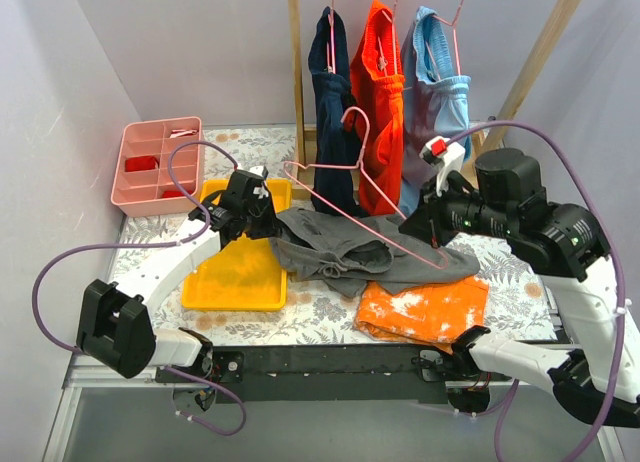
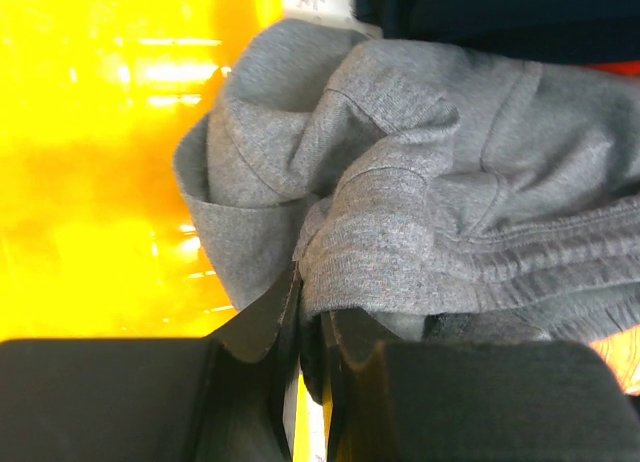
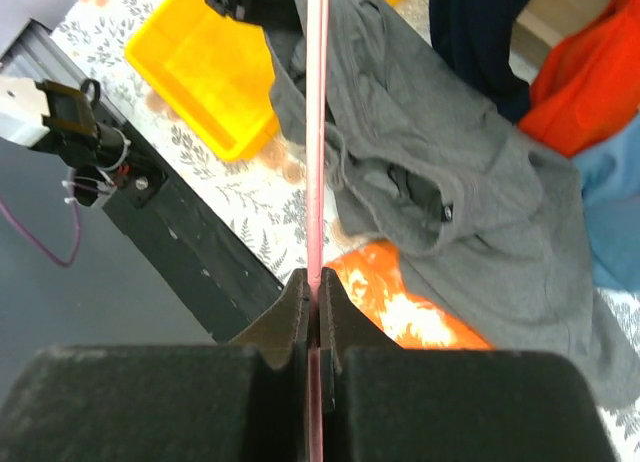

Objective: Place the shorts on the hanger

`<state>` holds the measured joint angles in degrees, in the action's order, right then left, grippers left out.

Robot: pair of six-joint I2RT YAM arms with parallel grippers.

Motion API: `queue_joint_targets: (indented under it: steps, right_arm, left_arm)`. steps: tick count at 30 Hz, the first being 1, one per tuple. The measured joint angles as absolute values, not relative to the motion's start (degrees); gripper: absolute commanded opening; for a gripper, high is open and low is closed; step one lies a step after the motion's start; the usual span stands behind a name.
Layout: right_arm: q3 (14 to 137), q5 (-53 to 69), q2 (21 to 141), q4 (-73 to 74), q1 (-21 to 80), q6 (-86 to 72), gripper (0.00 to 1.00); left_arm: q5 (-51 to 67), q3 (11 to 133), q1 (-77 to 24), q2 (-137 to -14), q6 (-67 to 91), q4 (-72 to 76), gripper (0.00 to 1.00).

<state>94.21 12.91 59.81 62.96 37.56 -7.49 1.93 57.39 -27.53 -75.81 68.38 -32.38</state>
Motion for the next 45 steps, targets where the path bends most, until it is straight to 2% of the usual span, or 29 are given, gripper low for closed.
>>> queue_joint_targets:
  steps: [10, 25, 33, 37, 45]
  right_arm:
    - [84.1, 15.1, 52.2, 66.4, 37.8, -7.9, 0.01]
    - [79.0, 18.3, 55.4, 64.4, 39.9, -7.8, 0.01]
    - [77.3, 18.0, 56.3, 61.1, 40.4, -8.1, 0.01]
    - [76.0, 14.9, 56.2, 59.2, 42.9, -8.9, 0.01]
    - [69.8, 8.4, 55.7, 51.6, 50.7, -11.2, 0.01]
  left_arm:
    - [2.0, 57.4, -25.6, -78.3, 68.1, -32.3, 0.07]
    - [2.4, 58.6, -25.6, -78.7, 66.0, -33.1, 0.06]
    - [2.8, 59.0, -25.8, -74.9, 64.8, -35.2, 0.03]
    - [0.7, 59.7, -28.3, -72.3, 64.7, -37.2, 0.02]
    - [-14.1, 64.5, -43.1, -69.7, 67.0, -43.4, 0.02]
